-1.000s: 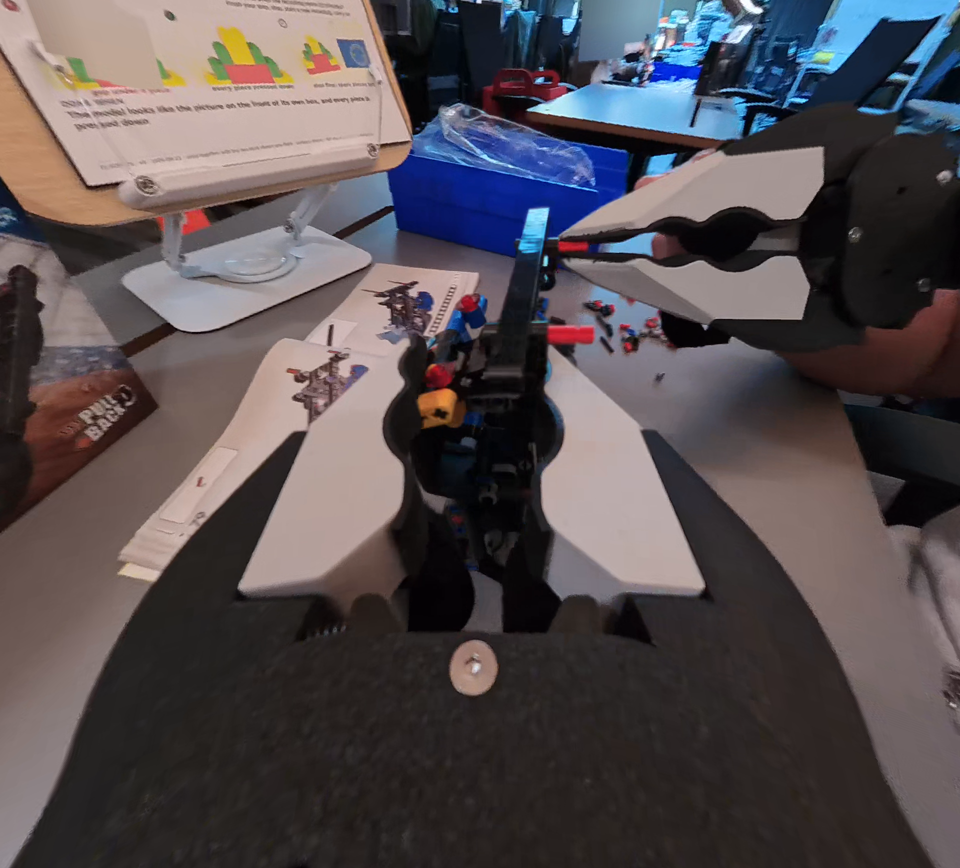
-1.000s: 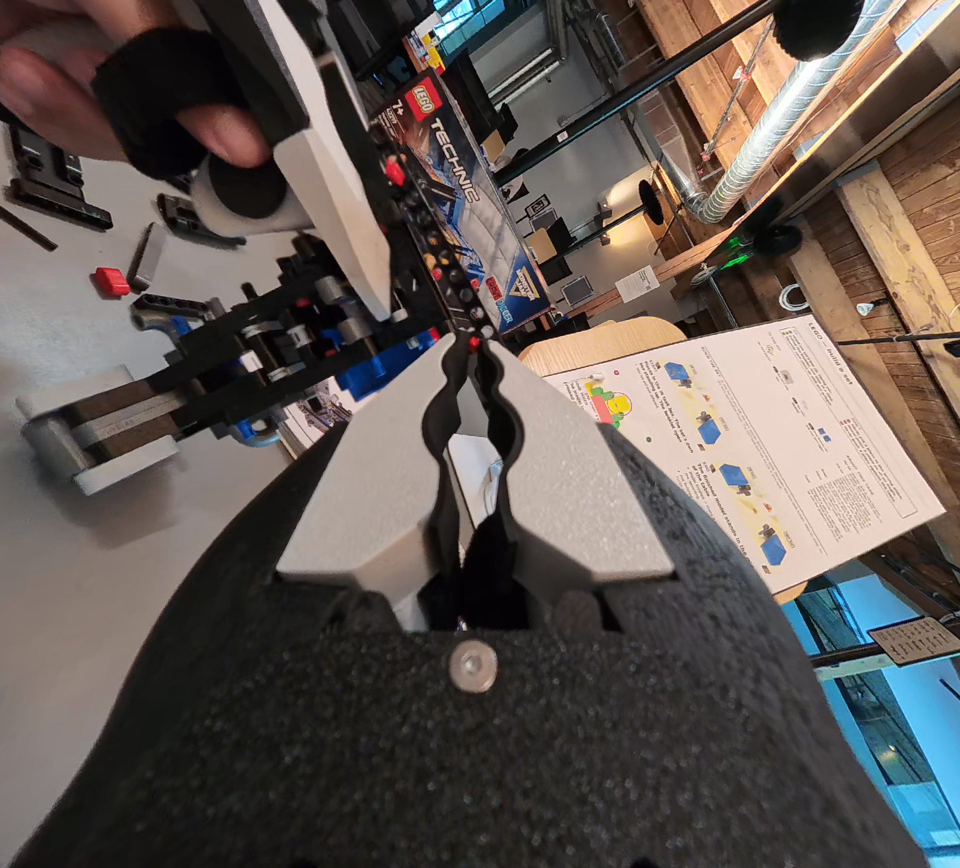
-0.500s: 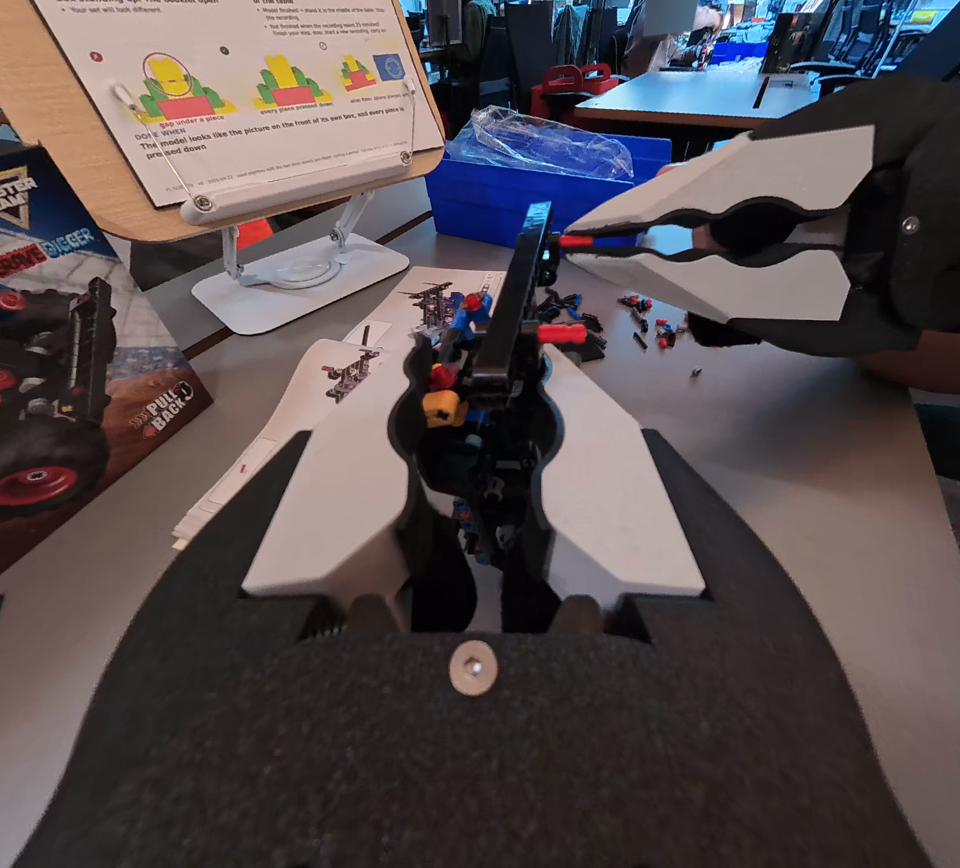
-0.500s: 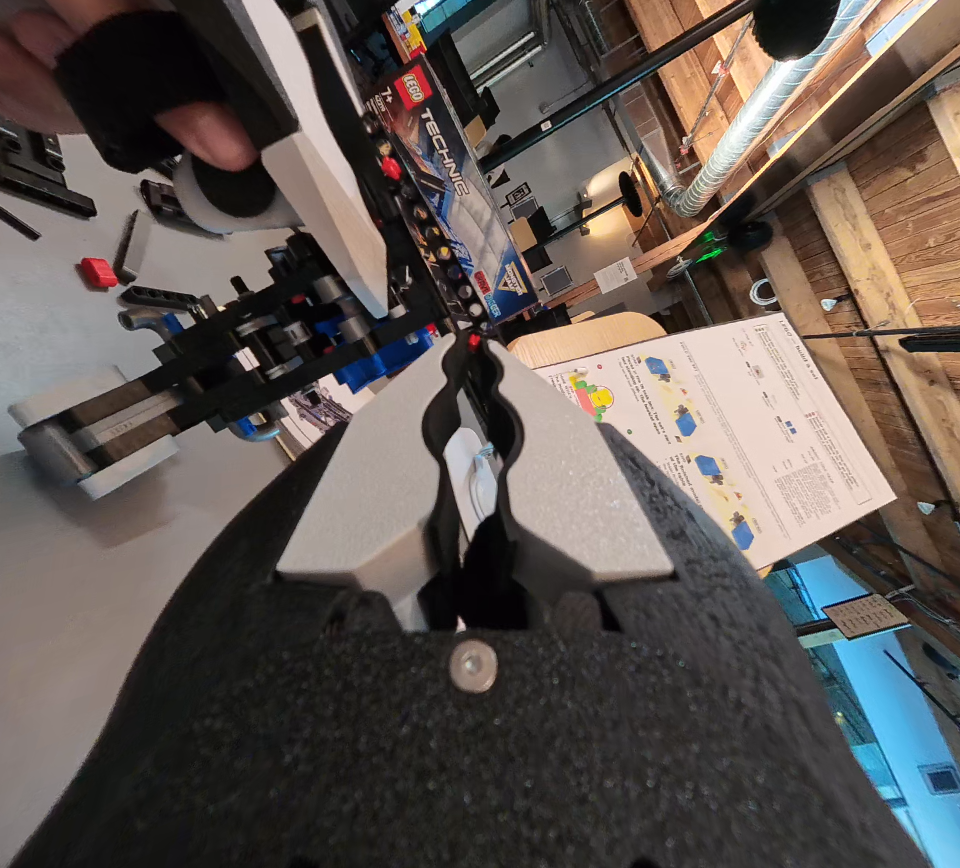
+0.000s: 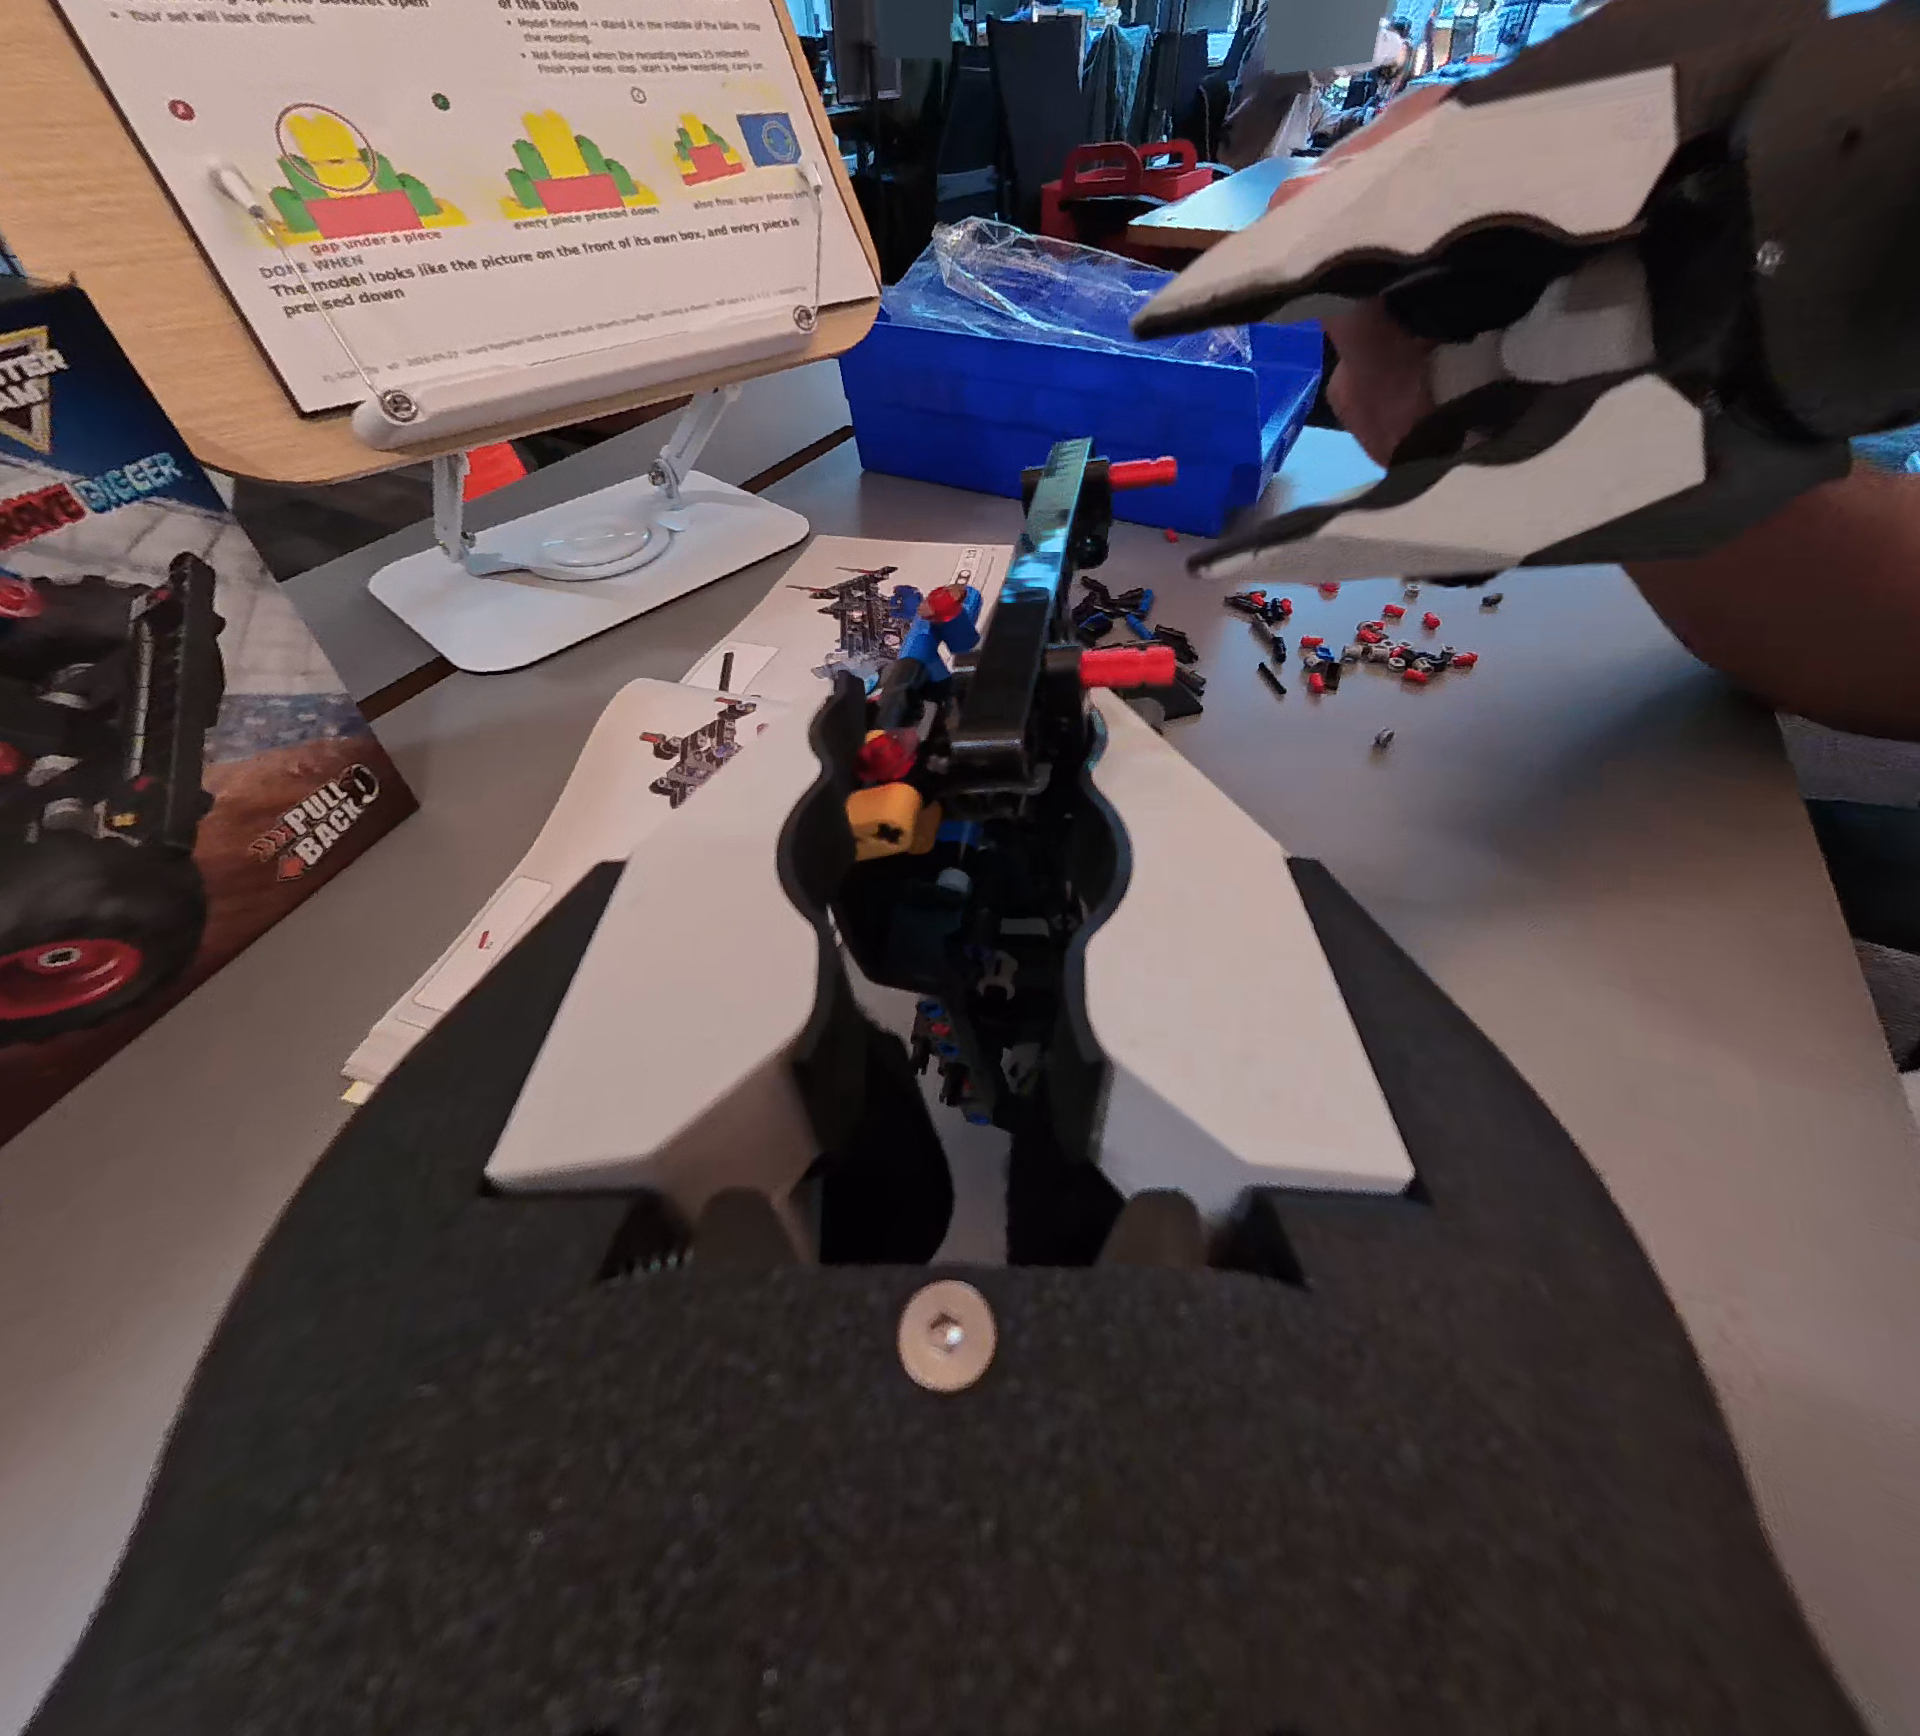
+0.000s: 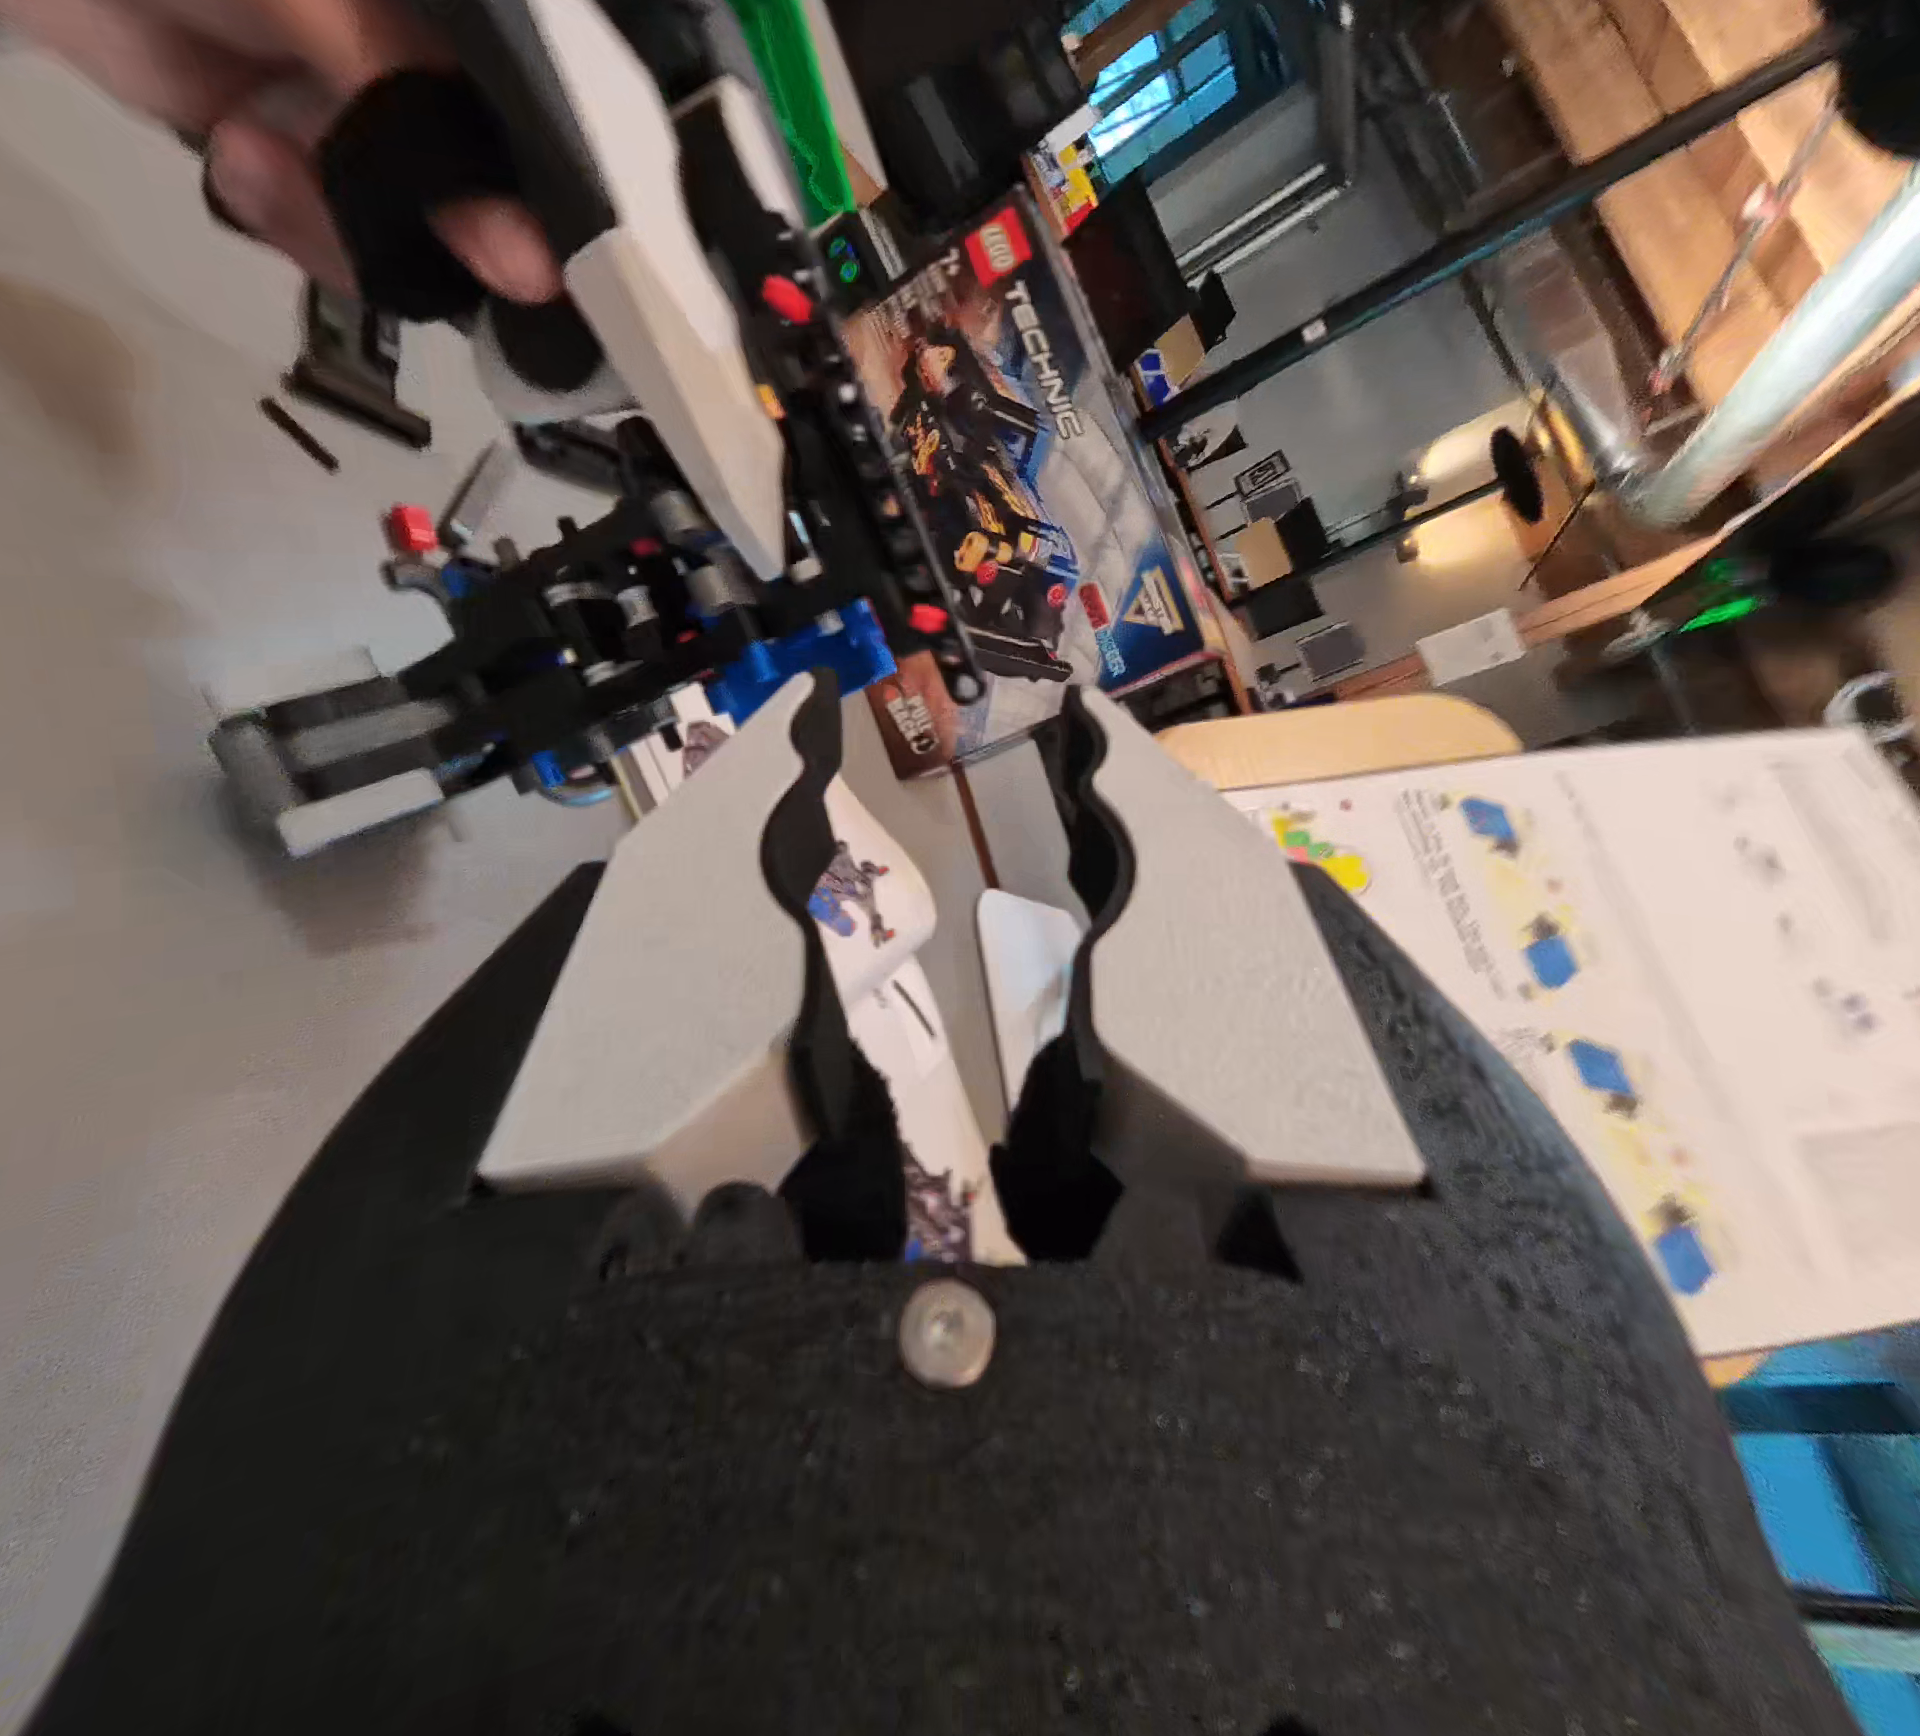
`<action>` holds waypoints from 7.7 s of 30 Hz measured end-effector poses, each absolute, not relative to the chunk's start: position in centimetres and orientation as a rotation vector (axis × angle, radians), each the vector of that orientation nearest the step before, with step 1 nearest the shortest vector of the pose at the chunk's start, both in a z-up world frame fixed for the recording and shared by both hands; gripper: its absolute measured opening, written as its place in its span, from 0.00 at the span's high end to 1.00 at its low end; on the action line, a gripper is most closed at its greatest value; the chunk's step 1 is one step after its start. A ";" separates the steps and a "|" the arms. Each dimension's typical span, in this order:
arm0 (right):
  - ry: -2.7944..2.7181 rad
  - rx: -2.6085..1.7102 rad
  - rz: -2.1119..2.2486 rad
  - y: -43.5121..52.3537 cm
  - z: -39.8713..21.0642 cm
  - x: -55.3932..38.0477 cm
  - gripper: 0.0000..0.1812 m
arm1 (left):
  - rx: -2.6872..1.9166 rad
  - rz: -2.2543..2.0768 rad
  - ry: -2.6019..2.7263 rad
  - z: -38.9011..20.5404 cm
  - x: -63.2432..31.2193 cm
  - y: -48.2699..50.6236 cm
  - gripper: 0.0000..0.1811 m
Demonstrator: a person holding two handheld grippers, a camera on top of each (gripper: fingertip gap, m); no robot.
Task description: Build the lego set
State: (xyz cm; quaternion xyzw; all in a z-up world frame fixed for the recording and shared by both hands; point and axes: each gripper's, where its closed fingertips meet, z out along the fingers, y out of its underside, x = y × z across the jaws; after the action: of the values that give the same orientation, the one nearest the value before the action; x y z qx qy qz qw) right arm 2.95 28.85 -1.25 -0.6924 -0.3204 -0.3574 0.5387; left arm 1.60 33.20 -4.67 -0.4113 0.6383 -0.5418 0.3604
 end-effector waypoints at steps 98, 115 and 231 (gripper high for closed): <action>-0.591 -1.677 0.762 29.5 -1.6 0.1 0.86 | -0.861 -1.485 1.696 -4.5 0.2 31.4 0.81; -0.597 -1.649 0.794 29.5 -1.9 -0.1 0.91 | -0.847 -1.469 1.700 -4.5 0.1 31.2 0.80; -0.156 -1.994 0.211 19.9 -9.1 -1.3 0.75 | -0.443 -0.648 1.712 -6.5 -4.8 23.4 0.92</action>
State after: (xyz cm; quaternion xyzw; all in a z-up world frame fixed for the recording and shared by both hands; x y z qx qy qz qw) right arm -1.28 19.89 -9.11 -0.8373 -0.0656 0.0885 0.5356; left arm -4.78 23.36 -6.46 -0.1901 0.7350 -0.2783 0.5885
